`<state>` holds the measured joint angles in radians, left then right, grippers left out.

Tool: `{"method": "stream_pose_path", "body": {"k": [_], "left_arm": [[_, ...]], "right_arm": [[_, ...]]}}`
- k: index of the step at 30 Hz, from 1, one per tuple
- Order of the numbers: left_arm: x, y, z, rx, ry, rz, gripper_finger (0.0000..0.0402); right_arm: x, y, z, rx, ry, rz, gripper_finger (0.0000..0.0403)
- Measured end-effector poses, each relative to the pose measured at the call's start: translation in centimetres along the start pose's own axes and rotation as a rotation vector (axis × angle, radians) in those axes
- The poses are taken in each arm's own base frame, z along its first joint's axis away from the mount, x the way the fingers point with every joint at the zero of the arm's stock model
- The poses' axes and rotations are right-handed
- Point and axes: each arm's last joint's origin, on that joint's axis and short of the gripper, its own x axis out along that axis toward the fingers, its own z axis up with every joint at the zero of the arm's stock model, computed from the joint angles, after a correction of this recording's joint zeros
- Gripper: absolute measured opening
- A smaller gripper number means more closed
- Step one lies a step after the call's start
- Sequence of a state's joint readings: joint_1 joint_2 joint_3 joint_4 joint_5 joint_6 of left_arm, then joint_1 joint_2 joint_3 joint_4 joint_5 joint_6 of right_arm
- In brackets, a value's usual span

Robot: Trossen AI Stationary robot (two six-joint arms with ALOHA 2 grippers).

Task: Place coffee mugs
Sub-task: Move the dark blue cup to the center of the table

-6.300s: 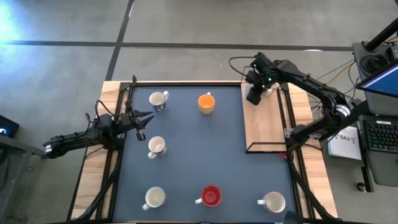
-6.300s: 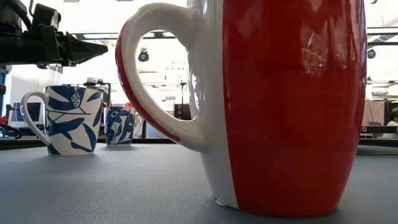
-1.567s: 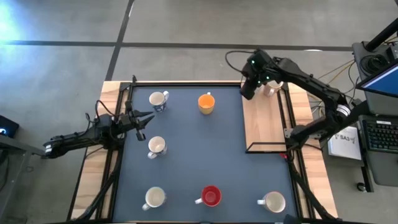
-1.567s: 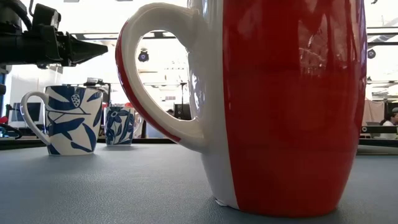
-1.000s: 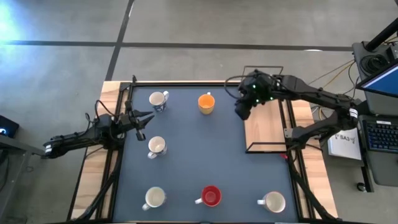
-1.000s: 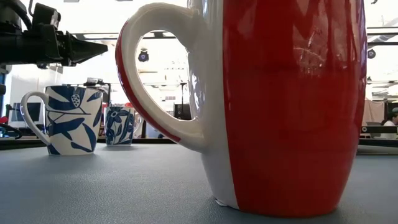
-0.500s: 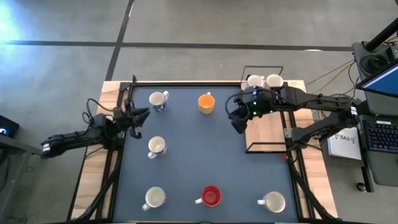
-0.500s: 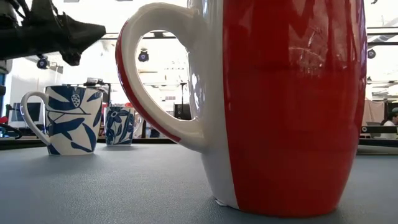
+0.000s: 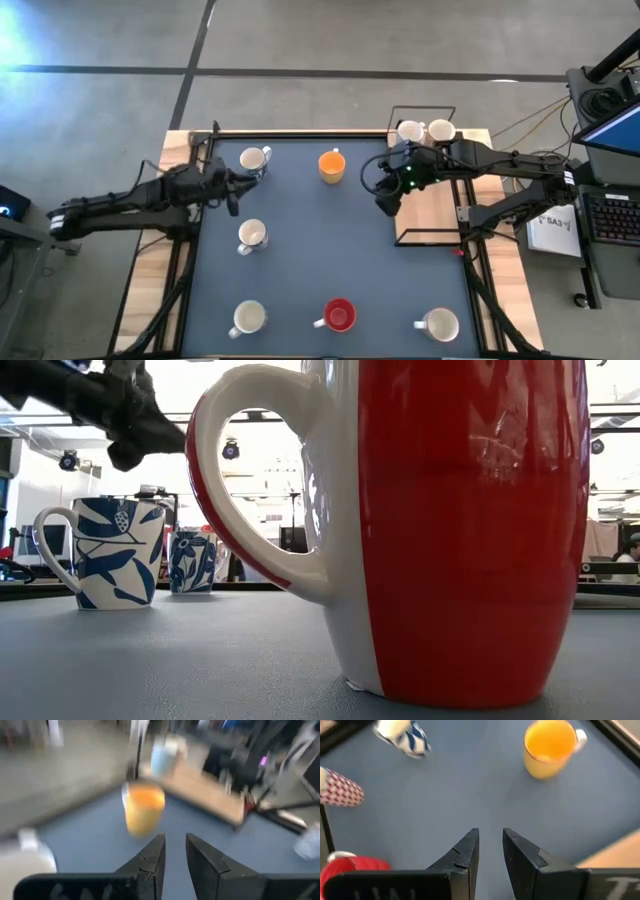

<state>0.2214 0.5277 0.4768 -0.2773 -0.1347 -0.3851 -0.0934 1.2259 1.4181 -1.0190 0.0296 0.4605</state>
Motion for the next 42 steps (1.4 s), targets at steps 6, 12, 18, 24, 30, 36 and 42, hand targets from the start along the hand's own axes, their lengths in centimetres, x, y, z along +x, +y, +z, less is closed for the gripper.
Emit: {"method": "stream_pose_path", "body": {"k": [6, 12, 18, 24, 30, 36, 42], "left_arm": [[0.1, -2.0, 1.2, -0.214, 0.289, -0.086, 0.0059], [0.2, -5.4, 1.0, -0.297, 0.503, -0.135, 0.0059], [0.7, -8.6, -0.7, -0.322, 0.645, 0.003, 0.0059], [2.2, -10.5, -1.5, -0.324, 0.733, 0.134, 0.0059], [3.4, -11.3, -2.1, -0.268, 0.845, 0.23, 0.0066], [4.7, -12.0, -2.7, -0.25, 0.876, 0.261, 0.0096], [6.3, -12.1, -4.3, -0.196, 0.891, 0.358, 0.0123]], "right_arm": [[-0.1, -0.6, -1.2, 0.041, 0.12, -0.062, 0.0069], [0.2, -0.9, -1.9, 0.028, 0.183, -0.094, 0.0068], [0.7, -1.1, -2.3, -0.014, 0.207, -0.098, 0.0068], [0.8, -1.2, -2.4, -0.062, 0.216, -0.096, 0.0068], [0.9, -1.2, -2.4, -0.101, 0.218, -0.091, 0.0071], [0.9, -1.2, -2.4, -0.137, 0.221, -0.088, 0.0088], [0.9, -1.2, -2.4, -0.166, 0.224, -0.085, 0.0097]]}}
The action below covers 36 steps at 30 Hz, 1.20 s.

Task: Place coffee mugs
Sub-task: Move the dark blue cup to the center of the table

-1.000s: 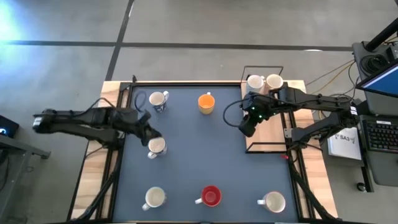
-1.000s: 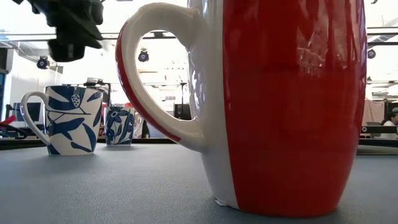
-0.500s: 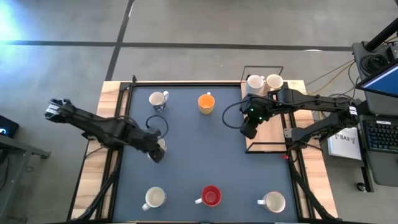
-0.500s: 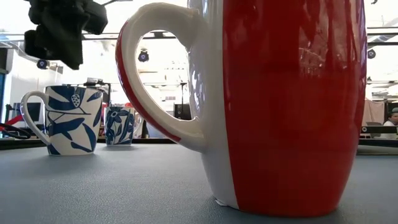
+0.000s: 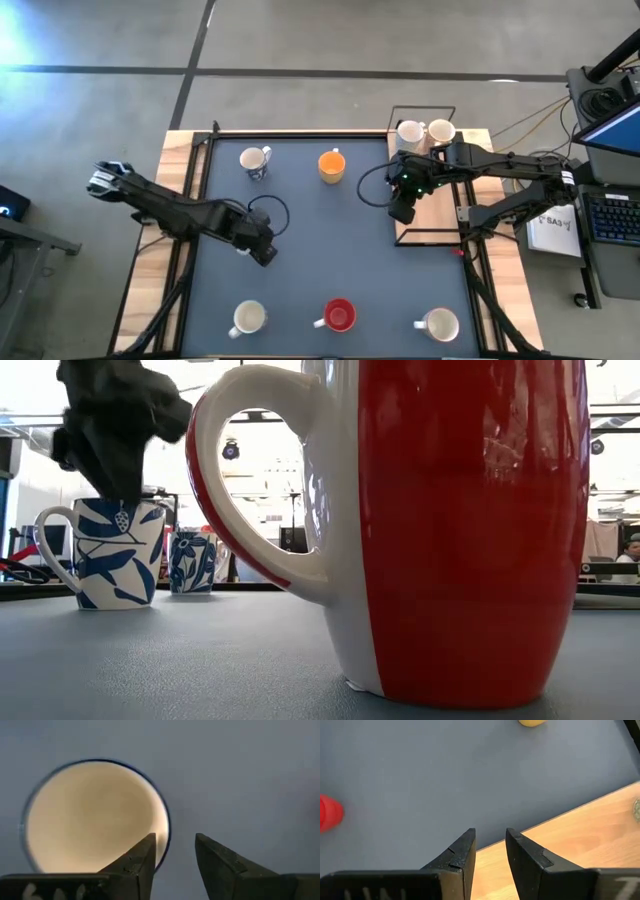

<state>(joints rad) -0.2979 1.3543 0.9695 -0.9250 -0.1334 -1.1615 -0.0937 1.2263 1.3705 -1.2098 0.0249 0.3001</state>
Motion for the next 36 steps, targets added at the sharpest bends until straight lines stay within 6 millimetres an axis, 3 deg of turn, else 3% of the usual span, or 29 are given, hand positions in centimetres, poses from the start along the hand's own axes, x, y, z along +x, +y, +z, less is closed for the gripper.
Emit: {"method": "stream_pose_path", "body": {"k": [8, 11, 15, 19, 36], "left_arm": [[2.2, -0.4, 0.4, -0.005, -0.005, 0.094, 0.0118], [2.7, -0.9, 0.5, -0.003, 0.0, 0.108, 0.0091], [2.6, -1.9, 1.2, 0.002, -0.004, 0.1, 0.002], [2.4, -3.2, 2.1, 0.032, -0.014, 0.076, 0.0017], [3.8, -7.2, 10.0, 0.035, -0.156, 0.119, 0.0011]], "right_arm": [[0.0, 0.0, -0.1, -0.005, 0.013, -0.003, 0.0096], [0.0, 0.0, -0.1, -0.005, 0.013, -0.003, 0.0097], [0.0, 0.0, -0.1, -0.005, 0.013, -0.003, 0.0096], [0.0, 0.0, -0.1, -0.006, 0.013, -0.003, 0.0089], [0.0, 0.0, -0.1, -0.002, 0.013, -0.003, 0.0084]]}}
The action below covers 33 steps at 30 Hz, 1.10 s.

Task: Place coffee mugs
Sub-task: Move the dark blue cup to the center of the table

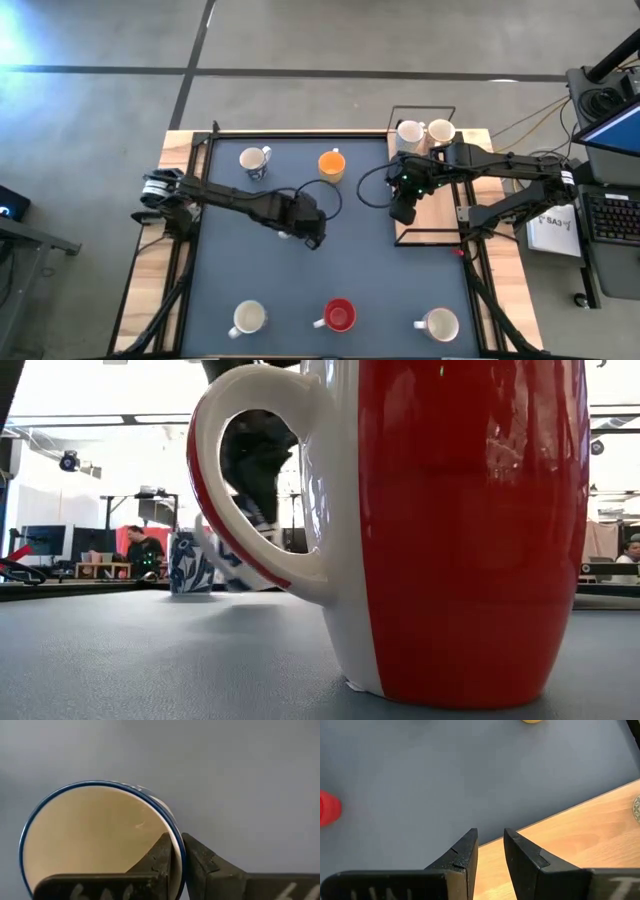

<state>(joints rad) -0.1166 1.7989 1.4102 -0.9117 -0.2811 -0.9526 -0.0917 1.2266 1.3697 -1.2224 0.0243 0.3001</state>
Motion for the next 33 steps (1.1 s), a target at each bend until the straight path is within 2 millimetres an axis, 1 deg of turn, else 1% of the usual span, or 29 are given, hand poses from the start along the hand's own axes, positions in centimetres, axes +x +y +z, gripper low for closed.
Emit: {"method": "stream_pose_path", "body": {"k": [5, 10, 17, 21, 23, 28, 33], "left_arm": [[0.6, -1.1, 1.8, 0.009, -0.047, -0.047, 0.0011], [1.2, -2.1, 3.0, 0.018, -0.067, -0.068, 0.0011], [3.1, -3.8, 3.7, 0.054, -0.043, -0.063, 0.0011], [3.3, -4.6, 4.2, 0.07, -0.051, -0.071, 0.0011], [3.1, -4.7, 4.4, 0.074, -0.047, -0.056, 0.0013], [2.8, -4.4, 4.3, 0.094, -0.03, -0.04, 0.0037], [2.6, -4.6, 4.1, 0.11, 0.005, -0.083, 0.007]], "right_arm": [[0.0, 0.0, 0.0, 0.004, 0.0, -0.001, 0.0077], [0.0, 0.0, 0.0, 0.005, -0.001, -0.001, 0.0075], [0.0, 0.0, 0.0, 0.004, -0.001, -0.001, 0.0082], [0.0, 0.0, 0.0, 0.004, -0.001, -0.001, 0.0079], [0.0, 0.0, 0.0, 0.004, -0.001, -0.001, 0.0078], [0.0, 0.0, 0.0, -0.003, 0.0, -0.001, 0.0081], [0.0, 0.0, 0.0, -0.014, 0.0, -0.001, 0.009]]}}
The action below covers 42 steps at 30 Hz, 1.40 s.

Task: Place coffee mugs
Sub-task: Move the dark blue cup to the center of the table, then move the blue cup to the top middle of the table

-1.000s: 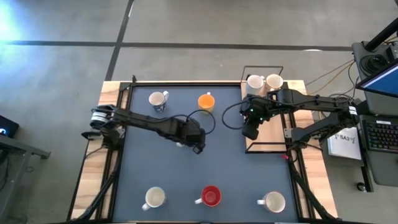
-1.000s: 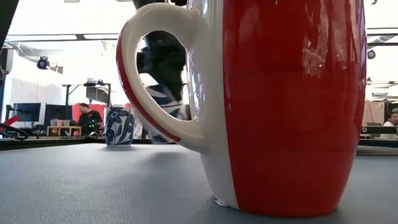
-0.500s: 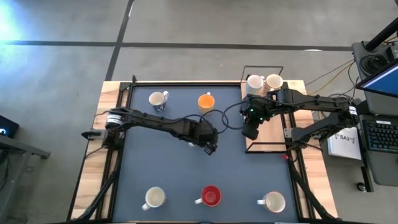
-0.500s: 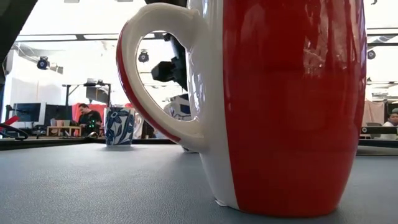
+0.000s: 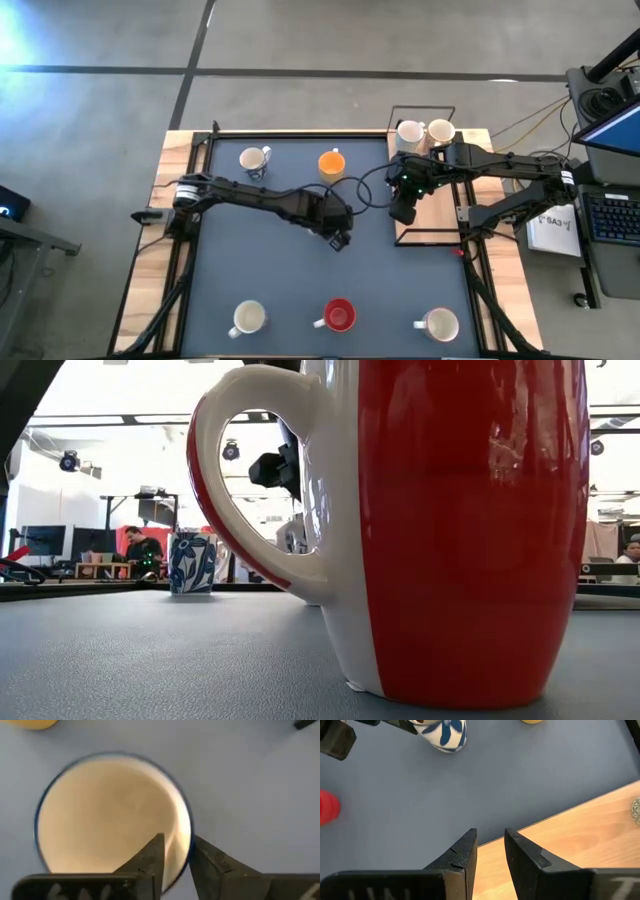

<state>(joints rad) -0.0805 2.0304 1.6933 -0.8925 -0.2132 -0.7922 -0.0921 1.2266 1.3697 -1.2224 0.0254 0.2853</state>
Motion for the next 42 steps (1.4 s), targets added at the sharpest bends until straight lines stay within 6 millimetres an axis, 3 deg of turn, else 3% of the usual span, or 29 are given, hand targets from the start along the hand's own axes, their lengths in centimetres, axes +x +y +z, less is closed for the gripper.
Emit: {"method": "stream_pose_path", "body": {"k": [4, 11, 17, 23, 35, 42], "left_arm": [[-0.8, -0.4, 0.1, 0.024, 0.0, -0.008, 0.009], [-4.1, -0.5, 0.7, 0.099, 0.0, 0.058, 0.0104], [-6.3, 1.9, 0.5, 0.163, 0.035, 0.31, 0.0105], [-7.5, 6.5, 0.0, 0.148, 0.086, 0.395, 0.0105], [-7.3, 20.6, -0.8, -0.191, 0.093, 0.421, 0.0105], [-6.4, 23.0, 0.0, -0.126, 0.083, 0.368, 0.0105]], "right_arm": [[0.0, 0.0, 0.0, -0.009, 0.0, 0.0, 0.0094], [0.0, 0.0, 0.0, -0.009, 0.0, 0.0, 0.0089], [0.0, 0.0, 0.0, -0.01, 0.0, -0.001, 0.0094], [0.1, 0.0, 0.0, -0.009, 0.0, -0.002, 0.0096], [0.3, 0.1, 0.5, -0.002, -0.058, 0.013, 0.0096], [0.3, 0.2, 0.9, 0.061, -0.092, 0.026, 0.0093]]}}
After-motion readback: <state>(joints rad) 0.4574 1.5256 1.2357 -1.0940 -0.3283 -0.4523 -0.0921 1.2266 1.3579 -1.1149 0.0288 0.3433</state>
